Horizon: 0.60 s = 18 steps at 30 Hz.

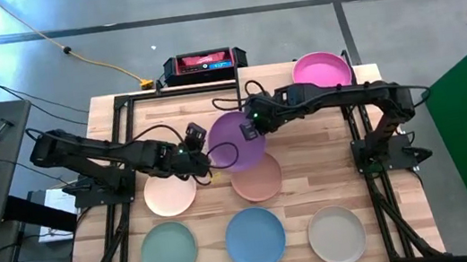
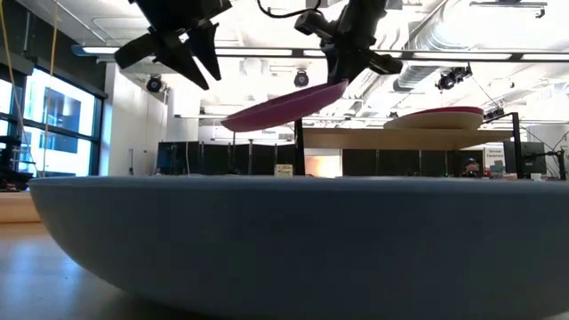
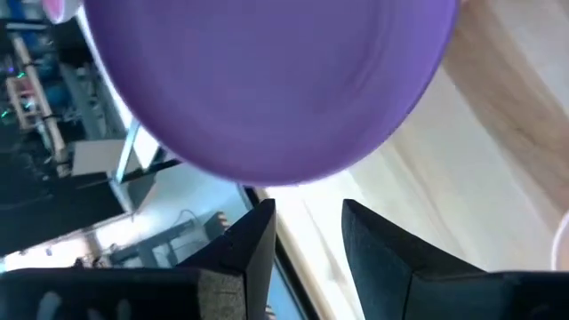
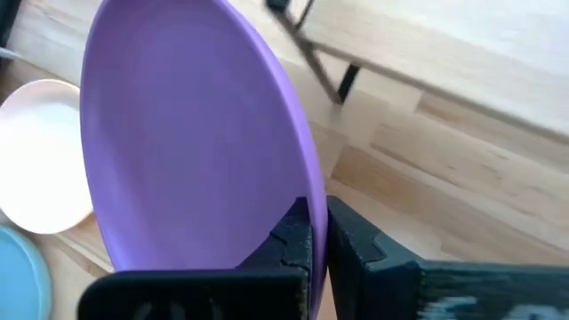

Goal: Place and stack plates onto a shelf
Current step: Stack the violet plate on top of the pink plate on the shelf

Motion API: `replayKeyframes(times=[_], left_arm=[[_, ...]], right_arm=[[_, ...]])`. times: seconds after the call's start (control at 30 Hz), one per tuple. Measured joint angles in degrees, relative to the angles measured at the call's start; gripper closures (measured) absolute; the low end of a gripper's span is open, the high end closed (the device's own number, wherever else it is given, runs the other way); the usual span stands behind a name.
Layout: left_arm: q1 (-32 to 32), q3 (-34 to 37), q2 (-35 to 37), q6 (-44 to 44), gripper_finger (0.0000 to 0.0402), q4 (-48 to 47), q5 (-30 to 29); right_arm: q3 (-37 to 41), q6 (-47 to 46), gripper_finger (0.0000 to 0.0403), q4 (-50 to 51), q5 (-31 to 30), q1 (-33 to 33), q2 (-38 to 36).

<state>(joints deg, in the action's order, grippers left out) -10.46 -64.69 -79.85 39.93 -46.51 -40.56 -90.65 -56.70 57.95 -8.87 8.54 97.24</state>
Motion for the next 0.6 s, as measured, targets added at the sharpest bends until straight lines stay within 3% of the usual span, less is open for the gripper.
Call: replayKeyframes(times=[0.3, 0.6], left_arm=[[1.1, 0.0, 1.5, -8.1, 0.0283, -1.3, -0.6], [6.5, 0.1, 2.2, -15.7, 0.0284, -1.5, -0.2]], right_arm=[[0.0, 4.8, 0.0402, 2.0, -1.5, 5.6, -9.2], [0.0, 9.5, 0.0403, 7.9, -1.8, 18.3, -21.1]])
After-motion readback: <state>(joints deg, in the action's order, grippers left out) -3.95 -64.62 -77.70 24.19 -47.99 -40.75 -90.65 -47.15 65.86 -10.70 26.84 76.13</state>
